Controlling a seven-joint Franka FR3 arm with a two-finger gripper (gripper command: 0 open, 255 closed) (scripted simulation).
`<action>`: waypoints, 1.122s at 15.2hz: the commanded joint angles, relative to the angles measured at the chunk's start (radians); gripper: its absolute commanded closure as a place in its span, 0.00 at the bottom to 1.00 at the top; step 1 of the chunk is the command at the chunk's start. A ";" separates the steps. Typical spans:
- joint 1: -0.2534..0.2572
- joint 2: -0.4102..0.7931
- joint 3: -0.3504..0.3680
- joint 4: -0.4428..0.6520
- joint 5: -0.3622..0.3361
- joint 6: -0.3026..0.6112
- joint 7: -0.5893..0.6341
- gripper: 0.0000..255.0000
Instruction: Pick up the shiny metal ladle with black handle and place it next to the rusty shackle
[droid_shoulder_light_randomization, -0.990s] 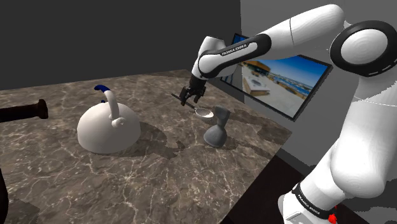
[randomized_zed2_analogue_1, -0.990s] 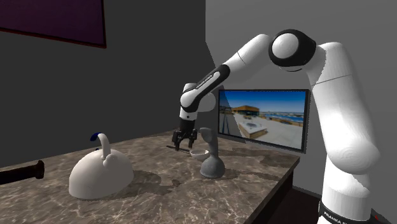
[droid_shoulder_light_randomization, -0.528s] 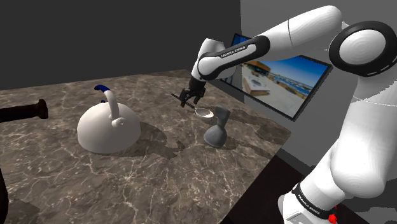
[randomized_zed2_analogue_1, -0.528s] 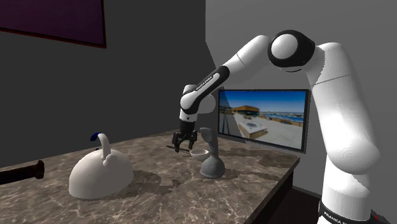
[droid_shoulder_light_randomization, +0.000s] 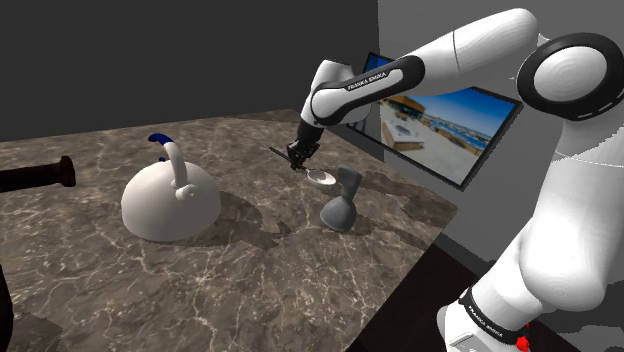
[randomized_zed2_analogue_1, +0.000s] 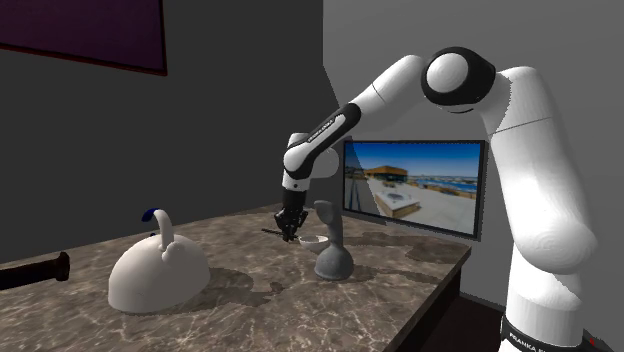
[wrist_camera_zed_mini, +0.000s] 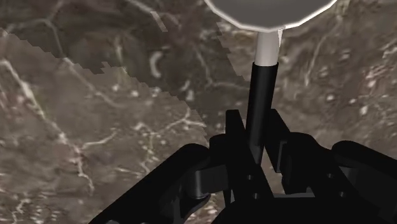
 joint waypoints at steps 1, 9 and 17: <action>0.001 0.000 0.001 -0.001 0.000 -0.001 0.000 1.00; -0.001 -0.040 0.000 0.028 -0.002 -0.068 0.005 1.00; -0.002 -0.086 -0.001 0.077 -0.005 -0.163 0.013 1.00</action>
